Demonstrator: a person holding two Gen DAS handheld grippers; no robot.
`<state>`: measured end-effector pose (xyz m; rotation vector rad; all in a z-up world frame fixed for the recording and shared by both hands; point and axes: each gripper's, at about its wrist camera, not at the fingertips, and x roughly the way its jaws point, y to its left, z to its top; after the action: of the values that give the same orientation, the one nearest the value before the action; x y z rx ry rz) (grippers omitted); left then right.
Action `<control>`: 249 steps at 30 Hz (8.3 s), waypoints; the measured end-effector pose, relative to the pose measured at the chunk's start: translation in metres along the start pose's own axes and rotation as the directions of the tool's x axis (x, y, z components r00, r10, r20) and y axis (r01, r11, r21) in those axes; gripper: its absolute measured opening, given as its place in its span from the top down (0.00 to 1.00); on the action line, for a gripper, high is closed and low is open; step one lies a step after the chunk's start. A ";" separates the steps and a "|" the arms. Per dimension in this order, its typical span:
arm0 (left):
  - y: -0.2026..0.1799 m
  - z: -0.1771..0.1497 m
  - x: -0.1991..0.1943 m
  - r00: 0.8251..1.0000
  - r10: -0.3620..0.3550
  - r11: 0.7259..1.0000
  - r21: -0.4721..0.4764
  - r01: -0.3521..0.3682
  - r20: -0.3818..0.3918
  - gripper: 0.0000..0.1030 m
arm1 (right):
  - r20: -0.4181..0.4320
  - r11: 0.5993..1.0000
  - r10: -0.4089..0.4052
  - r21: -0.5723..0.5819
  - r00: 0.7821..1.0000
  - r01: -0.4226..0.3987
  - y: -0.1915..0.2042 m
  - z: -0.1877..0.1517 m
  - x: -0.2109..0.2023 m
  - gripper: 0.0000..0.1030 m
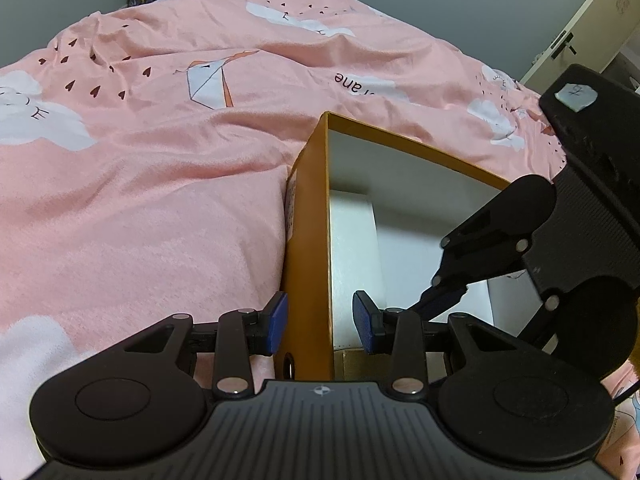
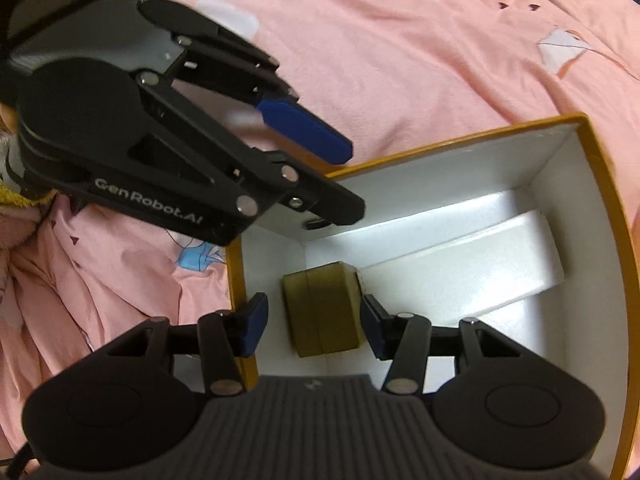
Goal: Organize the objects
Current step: 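Open the right gripper and slide the gold box into the box corner, then withdraw both grippers from the orange box back to the item pile, then grasp the dark grey box with the left gripper while the right gripper grasps the printed box, then carry the dark grey box and printed box over the orange box with both grippers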
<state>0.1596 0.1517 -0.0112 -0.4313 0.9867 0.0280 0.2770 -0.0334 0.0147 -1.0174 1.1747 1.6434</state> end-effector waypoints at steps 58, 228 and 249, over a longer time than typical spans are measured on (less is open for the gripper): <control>0.001 0.007 0.005 1.000 -0.007 1.000 -0.025 0.007 0.014 0.58 | 0.090 0.911 -0.411 0.083 0.907 0.404 -0.064 0.019 0.022 0.82; -0.072 -0.109 -0.083 0.947 -0.258 0.964 -0.006 0.264 0.194 0.60 | 0.386 0.621 -0.636 0.770 0.668 0.147 0.220 -0.173 -0.024 0.38; -0.071 -0.061 -0.032 0.935 -0.222 0.967 -0.059 0.247 0.277 0.62 | 0.348 0.484 -0.745 0.869 0.569 0.101 0.127 -0.158 -0.070 0.38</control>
<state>0.1086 0.0701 0.0098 -0.6128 0.6628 -0.0822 0.2000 -0.2230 0.0782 -0.0303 0.7868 0.7238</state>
